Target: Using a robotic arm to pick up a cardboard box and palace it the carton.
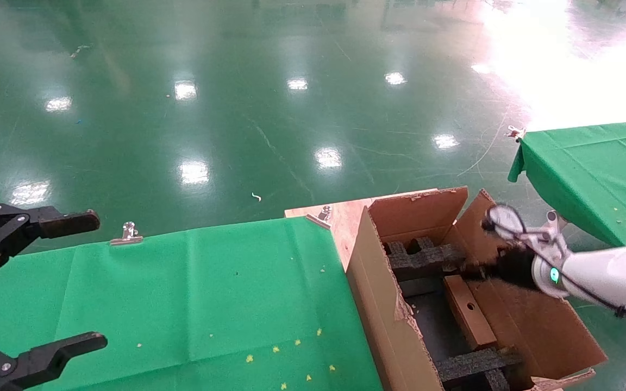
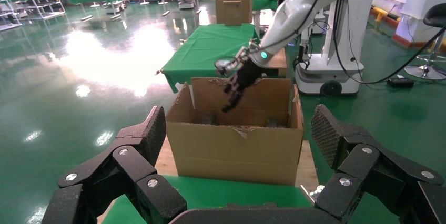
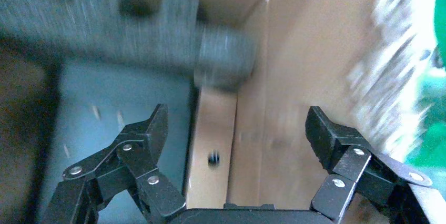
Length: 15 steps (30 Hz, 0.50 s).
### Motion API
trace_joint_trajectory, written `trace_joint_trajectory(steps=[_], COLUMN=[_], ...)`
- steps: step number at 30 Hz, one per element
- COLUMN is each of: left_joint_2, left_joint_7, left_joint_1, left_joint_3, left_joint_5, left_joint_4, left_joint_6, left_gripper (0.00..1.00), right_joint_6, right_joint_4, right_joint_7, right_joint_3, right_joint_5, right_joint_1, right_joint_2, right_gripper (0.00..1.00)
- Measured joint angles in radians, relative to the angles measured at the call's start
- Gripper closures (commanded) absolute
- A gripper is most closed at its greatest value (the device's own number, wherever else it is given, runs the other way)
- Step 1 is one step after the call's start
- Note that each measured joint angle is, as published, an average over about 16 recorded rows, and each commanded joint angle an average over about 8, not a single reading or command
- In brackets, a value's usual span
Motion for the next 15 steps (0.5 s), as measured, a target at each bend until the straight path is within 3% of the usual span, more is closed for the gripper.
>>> trace_joint_trajectory(steps=[15], left_joint_2=[0.0], left_joint_7=[0.0], left_joint_1=[0.0], left_joint_3=[0.0], left_joint_5=[0.0], left_joint_4=[0.0], left_joint_6=[0.0], left_gripper=[0.0], right_joint_6=[0.191], right_joint_4=[0.233], right_joint_7=[0.012], right_joint_3=[0.096], right_joint_5=[0.006], right_joint_1=[0.154], right_joint_2=[0.075], right_gripper=[0.0])
